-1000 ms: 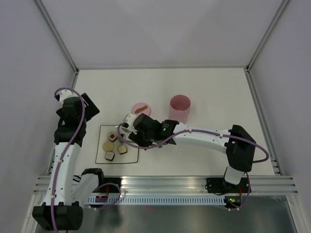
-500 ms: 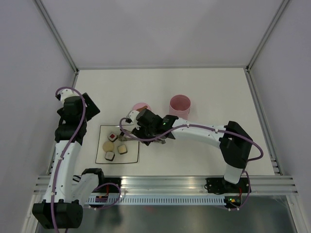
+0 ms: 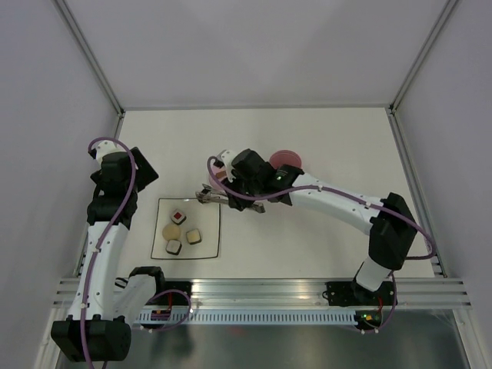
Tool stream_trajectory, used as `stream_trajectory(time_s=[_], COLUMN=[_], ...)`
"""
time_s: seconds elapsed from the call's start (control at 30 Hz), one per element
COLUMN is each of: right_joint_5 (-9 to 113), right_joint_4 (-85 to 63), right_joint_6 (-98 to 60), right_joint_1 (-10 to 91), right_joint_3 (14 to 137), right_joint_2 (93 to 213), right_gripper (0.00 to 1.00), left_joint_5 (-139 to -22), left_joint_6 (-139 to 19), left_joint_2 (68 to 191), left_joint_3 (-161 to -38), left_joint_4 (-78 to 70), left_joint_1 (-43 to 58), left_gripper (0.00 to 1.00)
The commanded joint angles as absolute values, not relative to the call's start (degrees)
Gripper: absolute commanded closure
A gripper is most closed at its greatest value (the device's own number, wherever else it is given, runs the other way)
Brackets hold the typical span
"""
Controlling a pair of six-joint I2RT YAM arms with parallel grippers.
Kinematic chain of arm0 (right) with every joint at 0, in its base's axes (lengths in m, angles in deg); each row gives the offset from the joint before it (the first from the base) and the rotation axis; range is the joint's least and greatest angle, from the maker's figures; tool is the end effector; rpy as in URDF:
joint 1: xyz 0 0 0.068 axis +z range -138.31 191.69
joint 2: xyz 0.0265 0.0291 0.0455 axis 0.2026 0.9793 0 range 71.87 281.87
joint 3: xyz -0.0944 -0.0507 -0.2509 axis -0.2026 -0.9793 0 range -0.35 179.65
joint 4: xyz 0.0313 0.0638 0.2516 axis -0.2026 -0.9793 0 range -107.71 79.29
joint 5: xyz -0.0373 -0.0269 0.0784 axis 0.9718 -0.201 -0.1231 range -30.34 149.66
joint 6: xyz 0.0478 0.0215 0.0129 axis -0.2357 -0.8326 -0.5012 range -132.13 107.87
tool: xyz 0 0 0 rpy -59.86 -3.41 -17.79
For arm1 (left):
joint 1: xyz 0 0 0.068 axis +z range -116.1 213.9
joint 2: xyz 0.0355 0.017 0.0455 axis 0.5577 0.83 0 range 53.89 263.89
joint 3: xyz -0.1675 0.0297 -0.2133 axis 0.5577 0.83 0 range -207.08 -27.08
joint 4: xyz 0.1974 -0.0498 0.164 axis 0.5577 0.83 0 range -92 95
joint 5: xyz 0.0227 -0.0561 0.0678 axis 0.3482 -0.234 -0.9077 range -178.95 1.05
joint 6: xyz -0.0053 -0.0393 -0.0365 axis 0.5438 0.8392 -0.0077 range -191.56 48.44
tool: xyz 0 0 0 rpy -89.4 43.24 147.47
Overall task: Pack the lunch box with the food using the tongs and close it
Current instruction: Pick up the fake food from the plate, then place the fake food in the packing box.
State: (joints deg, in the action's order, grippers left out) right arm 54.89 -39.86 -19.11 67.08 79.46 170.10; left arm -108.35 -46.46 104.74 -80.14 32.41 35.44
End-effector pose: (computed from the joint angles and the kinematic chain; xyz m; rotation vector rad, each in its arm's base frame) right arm 0.2152 0.3170 0.2734 -1.0558 2.2510 0.5883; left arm 0.1864 0.0168 0.3303 -0.6736 1.9886 0.1143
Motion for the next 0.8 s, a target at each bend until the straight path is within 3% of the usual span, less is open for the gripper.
stream_trajectory(time_s=[0.0, 0.43, 0.77], right_joint_5=[55.0, 71.6, 72.1], right_joint_4=[-40.9, -59.1, -60.0], right_joint_6=[-23.4, -29.1, -32.0], right_joint_1=[65.1, 49.7, 44.6], right_joint_3=[86.0, 83.0, 75.6], right_joint_2=[161.7, 147.1, 138.1], right_gripper=[0.76, 0.78, 0.77], left_joint_5=[-109.0, -108.7, -107.7], left_joint_6=[-46.3, -46.3, -46.1], left_joint_2=[103.9, 103.4, 103.8], left_joint_3=[-80.4, -80.3, -80.5], left_joint_4=[32.0, 32.0, 31.8], left_joint_1=[35.8, 35.7, 35.7], left_gripper=[0.0, 0.0, 0.0])
